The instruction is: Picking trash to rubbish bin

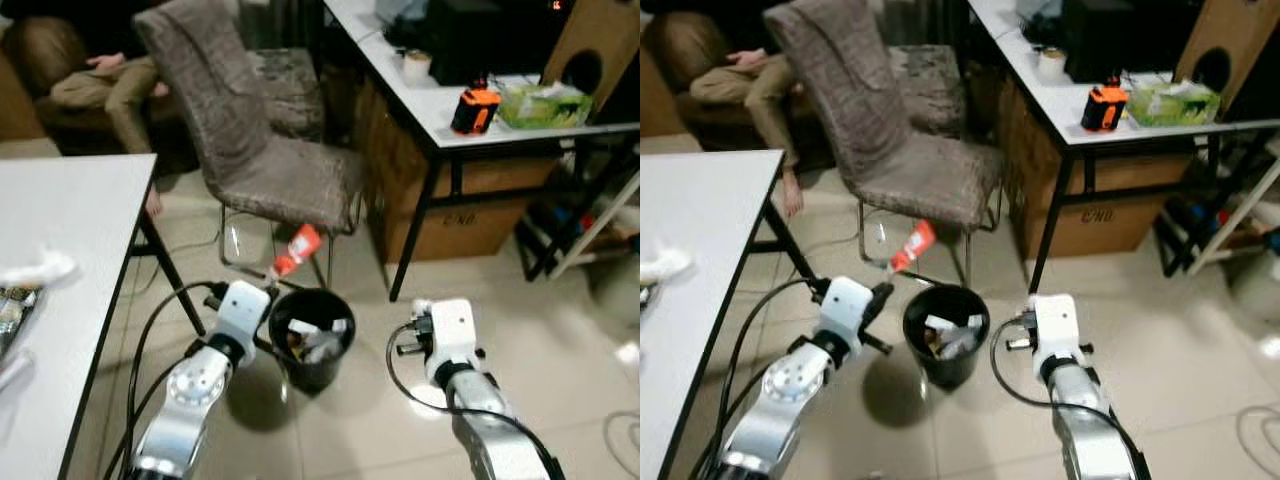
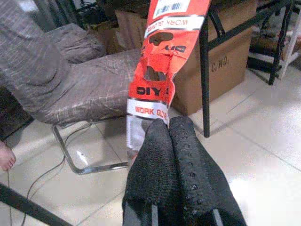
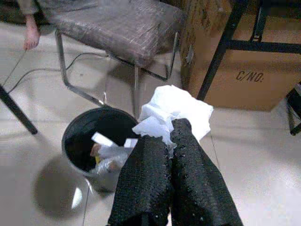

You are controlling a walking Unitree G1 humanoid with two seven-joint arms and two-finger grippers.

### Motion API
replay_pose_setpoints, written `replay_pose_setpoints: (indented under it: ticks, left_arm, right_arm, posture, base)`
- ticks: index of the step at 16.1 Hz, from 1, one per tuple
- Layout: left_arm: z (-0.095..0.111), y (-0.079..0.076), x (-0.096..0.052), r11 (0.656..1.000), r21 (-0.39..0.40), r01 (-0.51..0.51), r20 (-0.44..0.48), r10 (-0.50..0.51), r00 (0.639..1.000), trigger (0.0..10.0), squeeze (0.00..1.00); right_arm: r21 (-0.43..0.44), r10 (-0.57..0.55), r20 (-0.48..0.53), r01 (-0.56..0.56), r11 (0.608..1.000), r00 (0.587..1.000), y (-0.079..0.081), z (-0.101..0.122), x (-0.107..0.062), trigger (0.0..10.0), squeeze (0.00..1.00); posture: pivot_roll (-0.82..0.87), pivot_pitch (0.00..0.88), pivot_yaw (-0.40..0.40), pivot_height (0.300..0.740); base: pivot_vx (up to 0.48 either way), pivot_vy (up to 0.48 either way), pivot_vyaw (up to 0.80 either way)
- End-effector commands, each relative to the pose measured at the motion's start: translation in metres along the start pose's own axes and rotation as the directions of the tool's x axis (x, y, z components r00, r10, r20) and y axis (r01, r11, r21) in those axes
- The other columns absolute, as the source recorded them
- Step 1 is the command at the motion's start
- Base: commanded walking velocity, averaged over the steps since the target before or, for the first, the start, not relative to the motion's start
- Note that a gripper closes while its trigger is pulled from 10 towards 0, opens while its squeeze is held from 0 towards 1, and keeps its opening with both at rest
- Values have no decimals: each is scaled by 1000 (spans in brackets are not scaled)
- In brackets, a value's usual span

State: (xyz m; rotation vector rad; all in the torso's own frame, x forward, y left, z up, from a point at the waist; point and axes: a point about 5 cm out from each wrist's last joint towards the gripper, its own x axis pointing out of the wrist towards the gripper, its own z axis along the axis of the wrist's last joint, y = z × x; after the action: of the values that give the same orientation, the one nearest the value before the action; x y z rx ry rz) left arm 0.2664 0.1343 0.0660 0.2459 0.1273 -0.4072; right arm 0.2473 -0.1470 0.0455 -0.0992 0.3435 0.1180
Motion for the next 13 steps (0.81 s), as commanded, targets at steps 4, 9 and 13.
replay_pose_setpoints:
  ticks: [4, 9, 13]
  left_arm:
    - [4, -8, 8, 1000, 9, 29, 21, -29, 999, 10000, 0]
    - [-9, -14, 20, 996, 27, 80, -40, -79, 996, 10000, 0]
    - [-24, -6, 25, 999, 11, 52, -107, -50, 993, 10000, 0]
  right_arm:
    - [-51, -34, -18, 33, 998, 999, -10, -7, -2, 10000, 0]
    - [-76, 13, -150, -25, 997, 989, -6, -28, -1, 10000, 0]
    - [-86, 109, -126, -121, 989, 986, 4, -21, 7, 10000, 0]
  posture:
    - [-59, 79, 4, 740]
    - [-72, 110, 26, 740]
    - [-76, 124, 29, 740]
  base:
    - [338, 0, 0]
    - [338, 0, 0]
    - [336, 0, 0]
